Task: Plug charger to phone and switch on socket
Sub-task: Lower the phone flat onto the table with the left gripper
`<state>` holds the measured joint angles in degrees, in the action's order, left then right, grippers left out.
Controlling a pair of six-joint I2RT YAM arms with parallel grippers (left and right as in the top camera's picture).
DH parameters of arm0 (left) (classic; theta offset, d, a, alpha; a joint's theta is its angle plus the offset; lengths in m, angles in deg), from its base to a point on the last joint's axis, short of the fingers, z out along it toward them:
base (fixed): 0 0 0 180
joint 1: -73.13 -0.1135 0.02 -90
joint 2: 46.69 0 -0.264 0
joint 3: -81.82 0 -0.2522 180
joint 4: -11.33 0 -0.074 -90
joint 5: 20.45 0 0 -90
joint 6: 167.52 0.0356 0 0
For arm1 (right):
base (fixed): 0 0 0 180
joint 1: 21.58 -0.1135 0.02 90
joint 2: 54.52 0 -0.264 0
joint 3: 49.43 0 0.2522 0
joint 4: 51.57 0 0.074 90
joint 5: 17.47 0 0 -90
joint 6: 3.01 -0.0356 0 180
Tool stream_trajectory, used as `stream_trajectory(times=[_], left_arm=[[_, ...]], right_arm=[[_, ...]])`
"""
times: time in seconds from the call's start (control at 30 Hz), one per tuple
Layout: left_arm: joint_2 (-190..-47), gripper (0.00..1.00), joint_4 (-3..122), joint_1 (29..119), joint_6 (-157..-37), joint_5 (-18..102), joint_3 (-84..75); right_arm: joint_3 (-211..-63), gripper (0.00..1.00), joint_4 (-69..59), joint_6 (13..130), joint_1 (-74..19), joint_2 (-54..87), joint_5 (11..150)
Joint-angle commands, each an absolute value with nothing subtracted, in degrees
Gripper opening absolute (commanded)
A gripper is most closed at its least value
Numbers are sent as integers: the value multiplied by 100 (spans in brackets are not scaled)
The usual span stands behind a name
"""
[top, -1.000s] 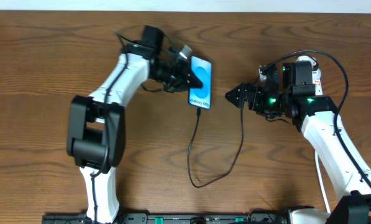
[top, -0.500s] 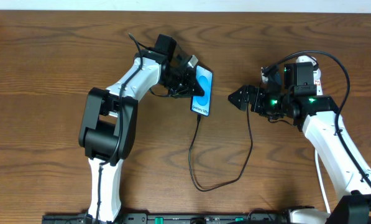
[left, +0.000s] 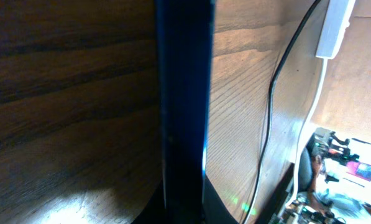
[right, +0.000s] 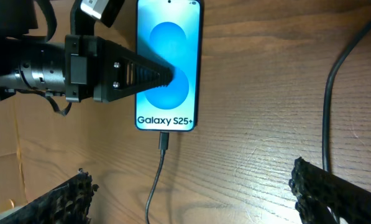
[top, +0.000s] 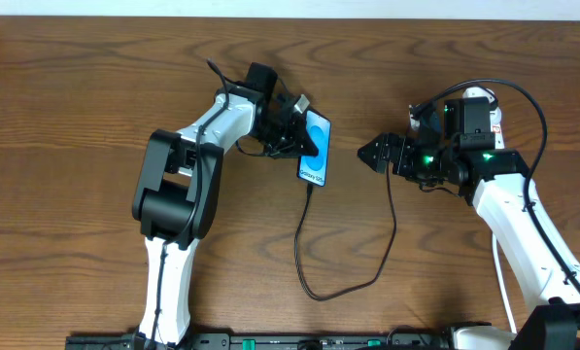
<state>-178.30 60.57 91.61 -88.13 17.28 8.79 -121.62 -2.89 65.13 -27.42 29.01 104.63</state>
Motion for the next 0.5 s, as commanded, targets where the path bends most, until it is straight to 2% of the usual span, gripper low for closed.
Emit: stream_trajectory(times=[0.0,0.2,0.27,0.37,0.4,0.47], left_arm=[[-17979,7,6038,9154,-8724,1737,857],[-17979,8,6062,9154,-8746,2021,857],[-17979,15,6073,9152,-8744,2135,857],[-17979,17,6103,9154,-8744,2294,857],[-17979,22,6103,9154,-8744,2294,857],[-17979,40,6103,9152,-8744,2321,857]], right_arm=[[-12195,99,-287,6583,-2714,2853,10435],[-12195,99,-285,6585,-2714,2853,10435],[-12195,99,-285,6585,-2714,2853,10435],[-12195,99,-274,6585,-2714,2853,10433],[-12195,99,-272,6585,-2714,2853,10433],[-12195,99,-272,6585,-2714,2853,10433]])
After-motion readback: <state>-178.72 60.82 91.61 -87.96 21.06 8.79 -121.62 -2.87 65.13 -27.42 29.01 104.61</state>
